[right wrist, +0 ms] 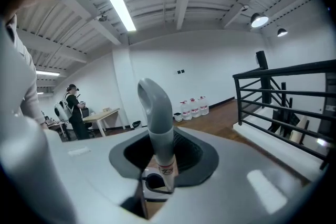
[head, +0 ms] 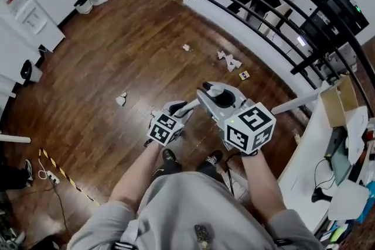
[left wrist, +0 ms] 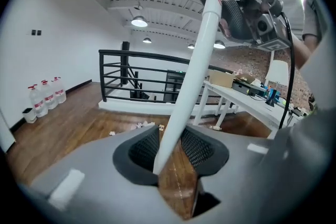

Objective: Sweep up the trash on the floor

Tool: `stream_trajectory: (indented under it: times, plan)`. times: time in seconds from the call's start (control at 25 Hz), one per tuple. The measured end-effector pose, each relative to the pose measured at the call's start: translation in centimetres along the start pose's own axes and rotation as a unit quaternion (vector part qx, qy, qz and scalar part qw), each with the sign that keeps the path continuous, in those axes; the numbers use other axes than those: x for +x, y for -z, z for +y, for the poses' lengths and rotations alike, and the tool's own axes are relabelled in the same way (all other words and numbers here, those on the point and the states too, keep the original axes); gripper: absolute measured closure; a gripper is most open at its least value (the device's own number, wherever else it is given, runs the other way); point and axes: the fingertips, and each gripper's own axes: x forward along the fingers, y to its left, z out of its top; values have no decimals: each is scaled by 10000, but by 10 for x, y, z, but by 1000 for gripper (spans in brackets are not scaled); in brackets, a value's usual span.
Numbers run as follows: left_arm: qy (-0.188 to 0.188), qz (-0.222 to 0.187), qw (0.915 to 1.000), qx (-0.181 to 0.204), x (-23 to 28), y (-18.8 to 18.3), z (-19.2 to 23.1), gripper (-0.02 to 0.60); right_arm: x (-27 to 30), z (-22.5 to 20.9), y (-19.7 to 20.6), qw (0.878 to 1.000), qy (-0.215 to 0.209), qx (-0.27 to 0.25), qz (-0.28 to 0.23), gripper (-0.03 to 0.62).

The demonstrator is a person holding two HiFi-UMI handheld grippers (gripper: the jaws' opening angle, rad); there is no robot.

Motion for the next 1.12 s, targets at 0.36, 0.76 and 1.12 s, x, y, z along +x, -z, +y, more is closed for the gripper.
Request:
stream_trajectory:
  times: [0.36, 0.76, 1.12]
  plan:
    - [-608, -28, 9971, -467, -110, 58, 118, 451, 139, 104, -4, 9962, -766, -232, 336, 508]
    - [-1423, 127, 9848, -987, -152, 96, 227, 445, 253, 127, -1, 9820, -1733, -271, 696, 507]
    - [-1737, 456, 9760, -1234, -151, 109, 322, 448, 352, 112, -7, 9670, -2311, -397, 996, 507]
